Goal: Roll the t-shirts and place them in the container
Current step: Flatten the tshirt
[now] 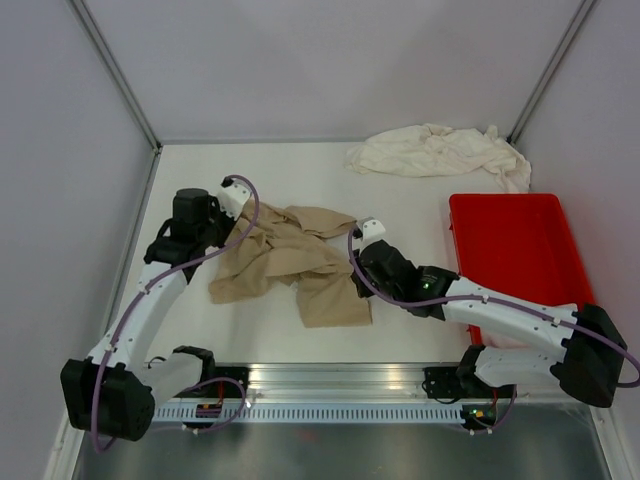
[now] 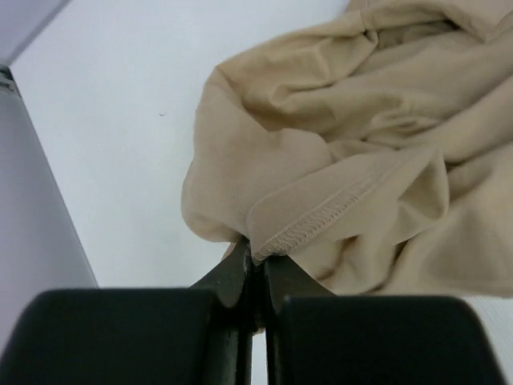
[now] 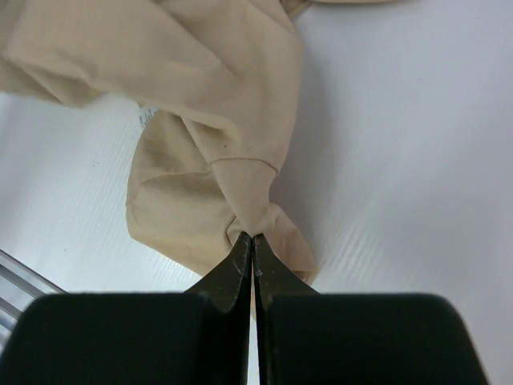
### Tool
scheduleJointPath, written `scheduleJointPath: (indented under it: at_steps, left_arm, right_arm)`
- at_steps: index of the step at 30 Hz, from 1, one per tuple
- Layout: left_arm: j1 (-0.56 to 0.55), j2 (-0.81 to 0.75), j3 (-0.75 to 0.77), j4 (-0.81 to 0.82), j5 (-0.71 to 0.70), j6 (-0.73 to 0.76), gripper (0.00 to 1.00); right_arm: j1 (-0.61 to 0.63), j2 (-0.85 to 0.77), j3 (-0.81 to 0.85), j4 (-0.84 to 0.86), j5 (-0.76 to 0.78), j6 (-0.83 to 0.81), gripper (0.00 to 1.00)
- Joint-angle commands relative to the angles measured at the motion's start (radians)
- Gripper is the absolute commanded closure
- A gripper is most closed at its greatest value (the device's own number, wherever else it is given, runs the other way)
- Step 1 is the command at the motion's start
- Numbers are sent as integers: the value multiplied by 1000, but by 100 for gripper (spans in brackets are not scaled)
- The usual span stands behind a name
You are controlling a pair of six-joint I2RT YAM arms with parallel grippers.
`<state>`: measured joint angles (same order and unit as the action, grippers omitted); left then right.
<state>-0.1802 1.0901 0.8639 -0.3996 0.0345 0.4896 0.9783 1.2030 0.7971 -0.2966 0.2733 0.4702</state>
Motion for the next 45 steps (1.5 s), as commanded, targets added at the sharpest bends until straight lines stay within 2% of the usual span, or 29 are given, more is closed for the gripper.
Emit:
scheduleJointPath:
  at_steps: [1,8,13,19,23,28,33,38,45]
  left_arm:
    - [5,-62,124,-82,1,-32,98]
    - [5,-79,317,-215,-64,-14,98]
    - [5,-108,446,-295,-56,-2,98]
    - [5,-133,538,-361,-94,3,98]
    - [5,-141,576,-360,-166,4,98]
    - [5,-115,592,-344,-231,-5,98]
    - [5,-125,598,-347,-223,-34,98]
    - [5,-168,615,-401,-200,-63,98]
    - [5,-216,632,-472,-163,-103,98]
  right_arm:
    - [-12,-51,77,-70,67,-59,100]
    - [-38,-128,298,-180,153,-176,100]
    - [-38,-154,408,-252,204,-245,100]
    - [-39,-187,539,-305,248,-298,99]
    - [-39,-214,617,-334,262,-338,100]
    - [-41,-189,608,-323,338,-383,100]
    - [-40,-203,629,-325,349,-381,100]
    - [-41,-252,775,-423,417,-412,100]
    - [-40,-283,945,-518,398,-441,100]
